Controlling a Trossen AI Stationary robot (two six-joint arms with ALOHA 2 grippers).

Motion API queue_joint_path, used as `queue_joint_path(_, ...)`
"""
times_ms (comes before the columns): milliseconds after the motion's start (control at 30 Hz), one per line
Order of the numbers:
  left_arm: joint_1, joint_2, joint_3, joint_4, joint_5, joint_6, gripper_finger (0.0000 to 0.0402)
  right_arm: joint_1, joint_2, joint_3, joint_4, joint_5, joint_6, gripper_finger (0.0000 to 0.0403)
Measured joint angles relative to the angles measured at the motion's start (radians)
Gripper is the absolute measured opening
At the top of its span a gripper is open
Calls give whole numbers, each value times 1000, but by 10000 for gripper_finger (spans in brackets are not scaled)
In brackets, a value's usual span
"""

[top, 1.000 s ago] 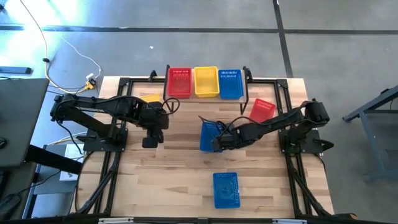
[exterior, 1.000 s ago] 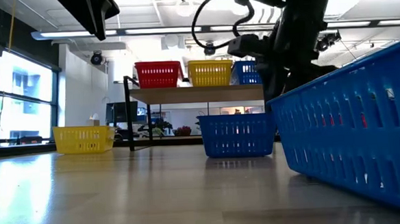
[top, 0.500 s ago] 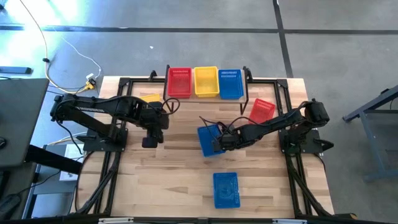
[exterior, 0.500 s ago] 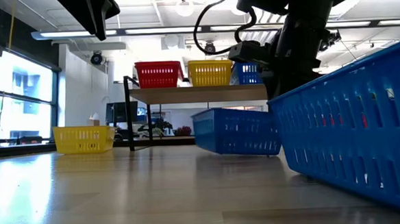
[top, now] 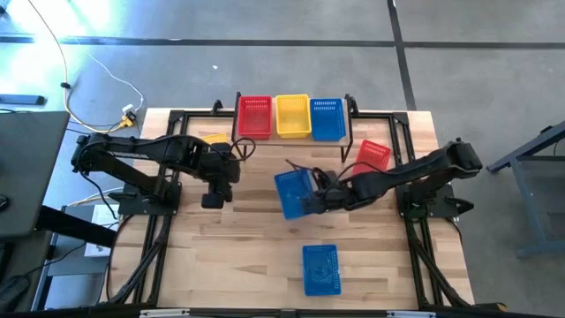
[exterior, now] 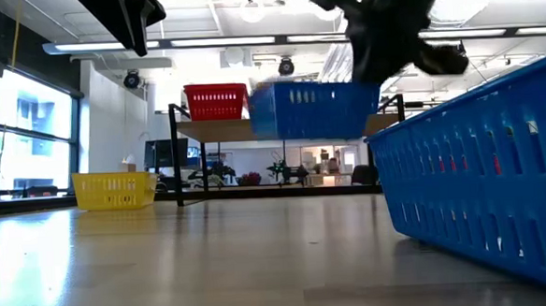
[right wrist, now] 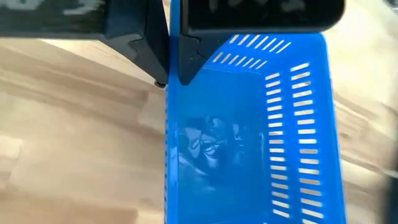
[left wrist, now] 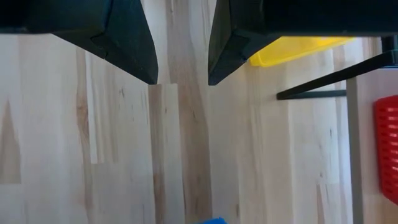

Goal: Stack baskets on shelf by color
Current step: Stack the top blue bin on top of the blue bin on the shelf

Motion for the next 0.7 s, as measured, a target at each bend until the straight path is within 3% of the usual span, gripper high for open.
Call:
queue_joint_path(400, 0, 0, 0, 0, -15, 7, 131, -9, -163, 104, -25, 235, -169, 0)
queue_joint_path(700, 0, 0, 0, 2, -20, 7, 131, -127, -241, 261, -174, 329, -383, 0)
